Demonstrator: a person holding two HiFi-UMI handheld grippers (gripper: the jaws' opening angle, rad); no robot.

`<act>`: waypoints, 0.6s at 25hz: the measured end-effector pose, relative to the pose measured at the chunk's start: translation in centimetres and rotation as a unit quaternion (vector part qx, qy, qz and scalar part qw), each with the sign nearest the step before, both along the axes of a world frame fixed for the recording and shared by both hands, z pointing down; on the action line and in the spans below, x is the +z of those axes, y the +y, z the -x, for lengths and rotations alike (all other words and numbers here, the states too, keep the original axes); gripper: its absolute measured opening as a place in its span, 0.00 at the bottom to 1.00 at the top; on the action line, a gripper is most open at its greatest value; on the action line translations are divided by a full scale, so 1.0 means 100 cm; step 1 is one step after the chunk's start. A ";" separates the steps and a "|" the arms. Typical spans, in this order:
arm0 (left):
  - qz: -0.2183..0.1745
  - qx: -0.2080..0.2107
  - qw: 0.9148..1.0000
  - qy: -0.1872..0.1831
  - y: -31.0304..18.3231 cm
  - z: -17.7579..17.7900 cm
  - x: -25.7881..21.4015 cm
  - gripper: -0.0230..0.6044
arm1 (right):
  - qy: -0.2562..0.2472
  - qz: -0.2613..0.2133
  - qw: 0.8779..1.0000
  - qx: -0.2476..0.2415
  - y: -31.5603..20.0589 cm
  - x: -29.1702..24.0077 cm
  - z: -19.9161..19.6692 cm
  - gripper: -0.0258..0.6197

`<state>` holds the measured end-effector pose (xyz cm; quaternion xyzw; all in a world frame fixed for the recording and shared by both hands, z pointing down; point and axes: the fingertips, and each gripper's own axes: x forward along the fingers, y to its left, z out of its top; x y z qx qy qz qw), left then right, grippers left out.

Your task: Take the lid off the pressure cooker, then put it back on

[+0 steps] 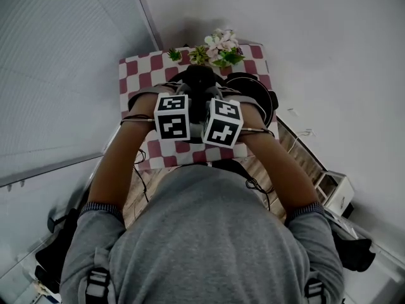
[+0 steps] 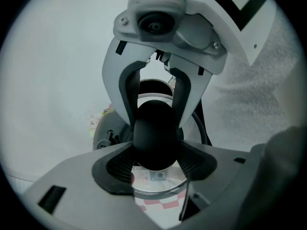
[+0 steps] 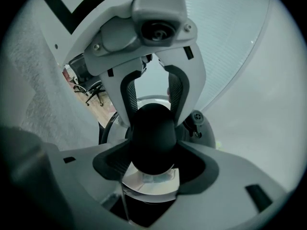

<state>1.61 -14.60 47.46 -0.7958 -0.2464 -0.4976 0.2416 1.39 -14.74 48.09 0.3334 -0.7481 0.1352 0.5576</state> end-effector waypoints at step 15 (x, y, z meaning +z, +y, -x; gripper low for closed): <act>0.011 0.081 0.997 -0.004 0.050 -0.089 0.004 0.51 | -0.006 0.015 0.997 0.082 0.049 0.001 -0.089 0.50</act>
